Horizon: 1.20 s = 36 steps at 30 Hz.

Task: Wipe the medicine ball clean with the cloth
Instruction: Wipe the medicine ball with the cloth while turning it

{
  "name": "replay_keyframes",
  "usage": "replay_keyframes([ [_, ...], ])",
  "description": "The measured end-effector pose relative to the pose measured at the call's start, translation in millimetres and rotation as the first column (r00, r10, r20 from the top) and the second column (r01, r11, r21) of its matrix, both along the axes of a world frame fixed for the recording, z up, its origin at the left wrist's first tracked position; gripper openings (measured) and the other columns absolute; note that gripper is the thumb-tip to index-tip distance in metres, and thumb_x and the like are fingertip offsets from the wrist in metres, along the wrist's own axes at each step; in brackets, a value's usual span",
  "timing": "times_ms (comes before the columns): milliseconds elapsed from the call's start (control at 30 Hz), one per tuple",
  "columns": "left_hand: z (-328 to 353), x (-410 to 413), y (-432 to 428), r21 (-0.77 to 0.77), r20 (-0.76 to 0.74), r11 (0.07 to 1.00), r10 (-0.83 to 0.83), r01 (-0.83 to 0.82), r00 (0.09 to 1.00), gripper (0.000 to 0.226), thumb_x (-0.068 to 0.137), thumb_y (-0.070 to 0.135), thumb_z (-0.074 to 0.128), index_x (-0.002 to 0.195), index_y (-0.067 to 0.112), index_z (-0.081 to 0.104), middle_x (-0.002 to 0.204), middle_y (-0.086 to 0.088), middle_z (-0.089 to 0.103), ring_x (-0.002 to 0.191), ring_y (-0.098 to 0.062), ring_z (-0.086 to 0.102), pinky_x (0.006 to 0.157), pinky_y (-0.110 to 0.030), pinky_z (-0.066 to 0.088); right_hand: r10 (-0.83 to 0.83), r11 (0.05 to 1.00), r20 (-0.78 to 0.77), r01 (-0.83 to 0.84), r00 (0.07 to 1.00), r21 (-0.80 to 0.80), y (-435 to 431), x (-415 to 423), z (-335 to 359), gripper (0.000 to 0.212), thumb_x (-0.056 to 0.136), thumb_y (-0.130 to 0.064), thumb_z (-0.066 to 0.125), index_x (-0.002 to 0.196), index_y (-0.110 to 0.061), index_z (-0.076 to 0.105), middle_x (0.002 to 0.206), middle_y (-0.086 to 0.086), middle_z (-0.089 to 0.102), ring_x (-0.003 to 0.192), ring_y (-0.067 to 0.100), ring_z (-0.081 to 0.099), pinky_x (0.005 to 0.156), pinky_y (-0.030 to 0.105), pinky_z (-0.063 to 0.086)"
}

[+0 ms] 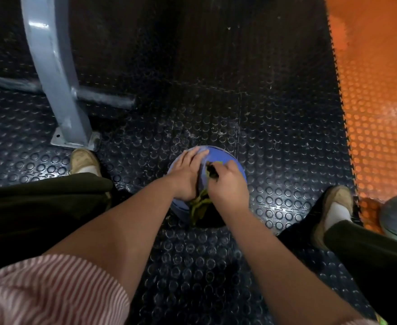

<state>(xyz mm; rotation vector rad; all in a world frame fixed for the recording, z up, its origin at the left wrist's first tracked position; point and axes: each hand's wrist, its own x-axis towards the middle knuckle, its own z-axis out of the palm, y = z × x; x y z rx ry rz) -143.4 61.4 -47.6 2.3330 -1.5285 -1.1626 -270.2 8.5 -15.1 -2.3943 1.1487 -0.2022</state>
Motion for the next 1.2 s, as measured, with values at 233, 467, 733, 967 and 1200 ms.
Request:
replay_keyframes([
  [233,21,0,-9,0.064,0.015,0.996,-0.064,0.063,0.998,0.149,0.052,0.039,0.093,0.151,0.027,-0.017,0.158,0.005,-0.022,0.147,-0.022,-0.019,0.121,-0.038,-0.005,0.073,0.988,0.154,-0.092,0.985,0.120,44,-65,-26,0.043,0.060,-0.001,0.058,0.101,-0.009,0.071,0.093,0.008,0.063,0.077,0.032,0.064,0.054,0.032,0.053],
  [467,13,-2,-8,0.059,-0.042,0.995,0.083,-0.081,0.996,0.119,0.075,0.010,0.073,0.151,0.031,-0.015,0.159,0.003,-0.021,0.147,-0.022,-0.018,0.122,-0.039,0.002,-0.105,0.991,0.041,0.101,0.994,0.087,-7,-4,0,0.030,0.089,-0.009,0.050,0.117,-0.010,0.063,0.113,0.009,0.054,0.088,0.029,0.055,0.064,0.031,0.037],
  [733,14,13,-15,0.103,-0.083,0.995,0.021,-0.012,0.996,0.151,0.050,0.037,0.094,0.150,0.033,-0.019,0.157,0.010,-0.021,0.147,-0.021,-0.015,0.122,-0.047,0.005,0.109,0.982,0.120,-0.126,0.987,0.138,48,-62,-29,0.039,0.069,-0.008,0.046,0.103,-0.009,0.065,0.093,0.010,0.059,0.078,0.035,0.061,0.054,0.036,0.050],
  [967,13,7,-16,0.108,-0.042,0.993,0.043,-0.038,0.998,0.153,0.049,0.037,0.095,0.149,0.035,-0.020,0.157,0.010,-0.022,0.147,-0.022,-0.015,0.122,-0.045,0.006,-0.072,0.992,0.107,0.060,0.992,0.114,15,-33,-13,0.035,0.086,-0.005,0.056,0.119,-0.011,0.061,0.115,0.007,0.056,0.099,0.028,0.055,0.070,0.035,0.044],
  [1200,13,11,-13,0.093,-0.027,0.995,-0.018,0.021,0.999,0.156,0.046,0.043,0.095,0.149,0.032,-0.021,0.156,0.008,-0.023,0.147,-0.023,-0.016,0.122,-0.046,0.003,-0.016,0.982,0.038,0.008,0.999,0.191,47,-72,-30,0.035,0.069,0.004,0.048,0.100,-0.010,0.058,0.097,0.011,0.058,0.083,0.036,0.058,0.060,0.034,0.040],
])
